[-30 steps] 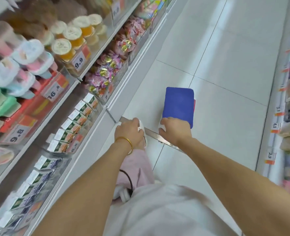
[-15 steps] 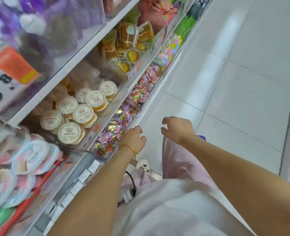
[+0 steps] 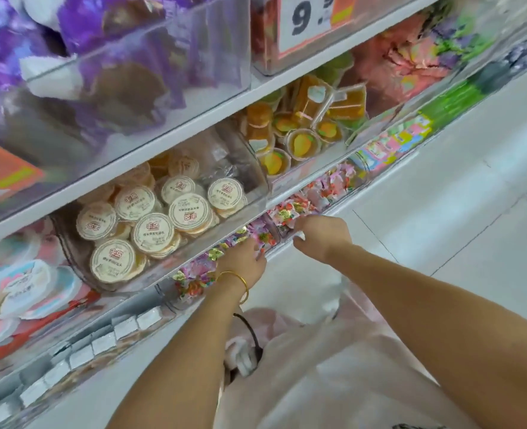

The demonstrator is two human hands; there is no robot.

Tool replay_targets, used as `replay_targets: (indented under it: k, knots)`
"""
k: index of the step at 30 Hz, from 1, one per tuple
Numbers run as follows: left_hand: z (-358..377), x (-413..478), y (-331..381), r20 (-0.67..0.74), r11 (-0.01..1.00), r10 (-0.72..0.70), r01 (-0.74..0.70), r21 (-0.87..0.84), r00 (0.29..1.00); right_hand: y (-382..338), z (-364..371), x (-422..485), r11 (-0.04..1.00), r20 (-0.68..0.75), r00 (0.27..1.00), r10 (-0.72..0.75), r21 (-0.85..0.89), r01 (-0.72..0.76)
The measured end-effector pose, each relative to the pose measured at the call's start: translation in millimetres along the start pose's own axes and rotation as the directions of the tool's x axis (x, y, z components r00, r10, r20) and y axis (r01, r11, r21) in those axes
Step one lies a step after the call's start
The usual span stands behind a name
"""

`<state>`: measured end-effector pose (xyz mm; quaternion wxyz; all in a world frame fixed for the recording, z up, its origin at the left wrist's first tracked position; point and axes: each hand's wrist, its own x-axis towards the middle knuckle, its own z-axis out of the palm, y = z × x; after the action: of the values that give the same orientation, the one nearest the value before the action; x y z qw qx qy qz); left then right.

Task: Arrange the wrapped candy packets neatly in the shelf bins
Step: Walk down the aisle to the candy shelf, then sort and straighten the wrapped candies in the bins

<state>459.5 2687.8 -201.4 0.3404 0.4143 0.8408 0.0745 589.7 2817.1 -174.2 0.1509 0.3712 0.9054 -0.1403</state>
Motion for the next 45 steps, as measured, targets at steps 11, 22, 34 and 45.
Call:
replay_targets:
  k: [11, 22, 34, 45]
  knots:
    - [95.2, 45.3, 47.0, -0.161, 0.929, -0.339, 0.303, -0.212, 0.927, 104.7, 35.4, 68.4, 0.915, 0.141, 0.913, -0.383, -0.075, 0.395]
    - [217.1, 121.2, -39.7, -0.717, 0.998, 0.059, -0.015, 0.068, 0.694, 114.7, 222.5, 159.4, 0.803, -0.484, 0.677, -0.555, -0.101, 0.587]
    - [247.5, 144.5, -53.1, -0.882, 0.984, 0.139, 0.040, 0.176, 0.450, 123.7, 258.9, 165.8, 0.784, -0.760, 0.434, -0.483, -0.154, 0.602]
    - [247.3, 157.1, -62.3, -0.939, 0.984, 0.146, 0.055, 0.171, 0.310, 127.1, 260.7, 182.9, 0.773, -0.787, 0.425, -0.447, -0.100, 0.627]
